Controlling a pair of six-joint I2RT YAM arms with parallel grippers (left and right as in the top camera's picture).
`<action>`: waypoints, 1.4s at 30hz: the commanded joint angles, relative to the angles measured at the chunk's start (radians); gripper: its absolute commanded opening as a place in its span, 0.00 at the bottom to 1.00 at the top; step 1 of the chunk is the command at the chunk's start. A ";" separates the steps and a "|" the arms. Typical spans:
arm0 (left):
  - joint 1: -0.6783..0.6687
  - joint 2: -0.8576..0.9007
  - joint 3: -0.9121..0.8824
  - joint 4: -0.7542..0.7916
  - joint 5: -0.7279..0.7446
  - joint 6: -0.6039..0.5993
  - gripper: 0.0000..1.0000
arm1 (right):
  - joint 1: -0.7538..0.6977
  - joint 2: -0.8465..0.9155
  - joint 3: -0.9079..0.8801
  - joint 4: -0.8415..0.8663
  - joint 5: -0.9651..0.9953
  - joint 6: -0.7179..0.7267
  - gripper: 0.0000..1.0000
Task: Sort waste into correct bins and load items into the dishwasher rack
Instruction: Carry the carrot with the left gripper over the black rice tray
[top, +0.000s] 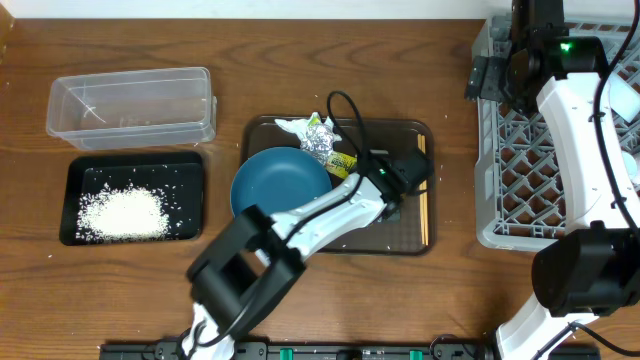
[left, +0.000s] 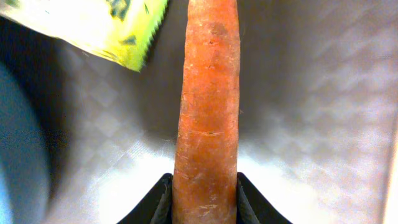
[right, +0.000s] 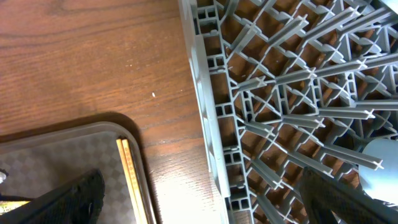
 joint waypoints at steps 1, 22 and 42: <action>0.029 -0.094 -0.004 -0.019 -0.039 0.005 0.27 | -0.002 -0.002 -0.002 -0.001 0.006 -0.008 0.99; 0.912 -0.264 -0.006 -0.211 0.123 0.019 0.28 | -0.002 -0.002 -0.002 -0.001 0.006 -0.008 0.99; 1.284 -0.255 -0.222 -0.105 0.151 -0.112 0.29 | -0.002 -0.002 -0.002 -0.001 0.006 -0.008 0.99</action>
